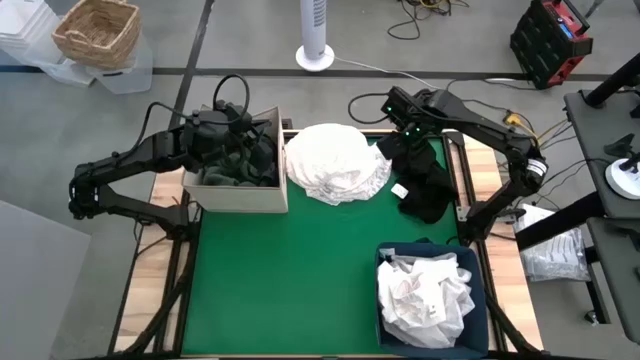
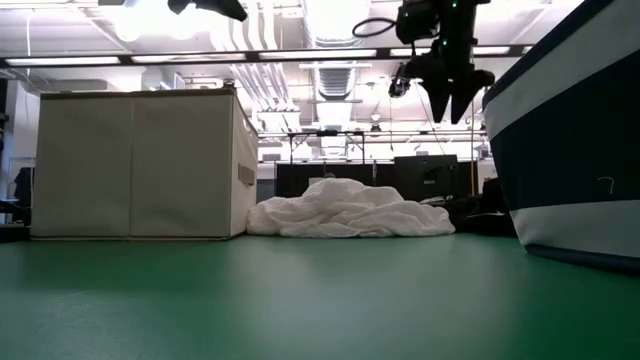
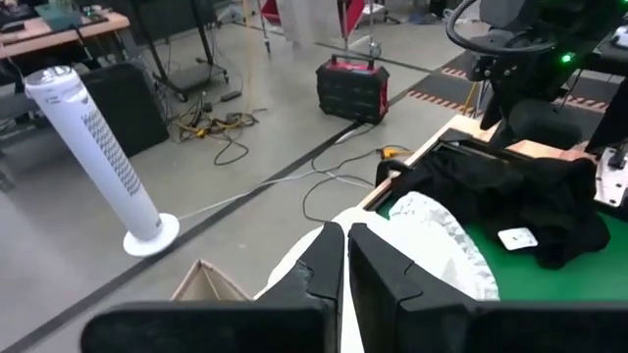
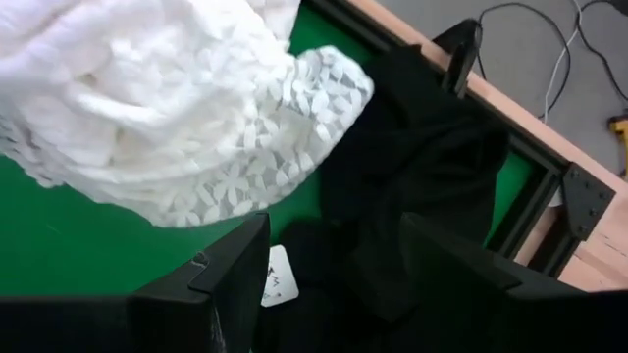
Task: Sort clothes
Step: Put the black cloth into the white bin
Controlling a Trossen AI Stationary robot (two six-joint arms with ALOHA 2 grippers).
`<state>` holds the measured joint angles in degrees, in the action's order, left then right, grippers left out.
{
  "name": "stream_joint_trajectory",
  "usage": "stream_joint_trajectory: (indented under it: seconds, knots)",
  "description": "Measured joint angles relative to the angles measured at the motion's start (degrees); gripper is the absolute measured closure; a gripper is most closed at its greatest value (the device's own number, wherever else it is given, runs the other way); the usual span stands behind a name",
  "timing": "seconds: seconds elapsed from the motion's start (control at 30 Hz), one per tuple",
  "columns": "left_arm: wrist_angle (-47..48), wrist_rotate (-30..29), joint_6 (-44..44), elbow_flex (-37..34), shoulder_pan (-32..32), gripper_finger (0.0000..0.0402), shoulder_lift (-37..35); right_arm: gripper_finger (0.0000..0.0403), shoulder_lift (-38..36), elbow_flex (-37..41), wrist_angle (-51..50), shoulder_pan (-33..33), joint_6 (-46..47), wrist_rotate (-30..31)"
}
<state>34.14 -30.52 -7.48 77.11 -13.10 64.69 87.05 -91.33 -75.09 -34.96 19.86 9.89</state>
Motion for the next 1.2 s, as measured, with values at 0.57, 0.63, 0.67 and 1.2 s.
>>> stream_joint_trajectory:
  seconds: [0.57,0.63,0.67,1.2]
  knots:
    - [0.48,-0.46,-3.82,-0.01,-0.99,0.0401,0.07,0.0164,-2.94,14.82,-2.02,-5.5,-1.65,0.64]
    - [0.56,-0.46,-4.07,0.0,-1.08,0.0401,0.07,0.0154,-5.6,18.58,0.8,-5.53,-3.71,0.59]
    - [0.57,-0.46,-4.22,0.01,-1.09,0.0401,0.07,0.015,-7.09,20.41,2.01,-5.49,-4.24,0.55]
    - [0.36,-0.39,-6.01,0.01,-1.36,0.0401,1.2,0.0142,-16.69,39.38,10.1,-5.46,2.65,-3.83]
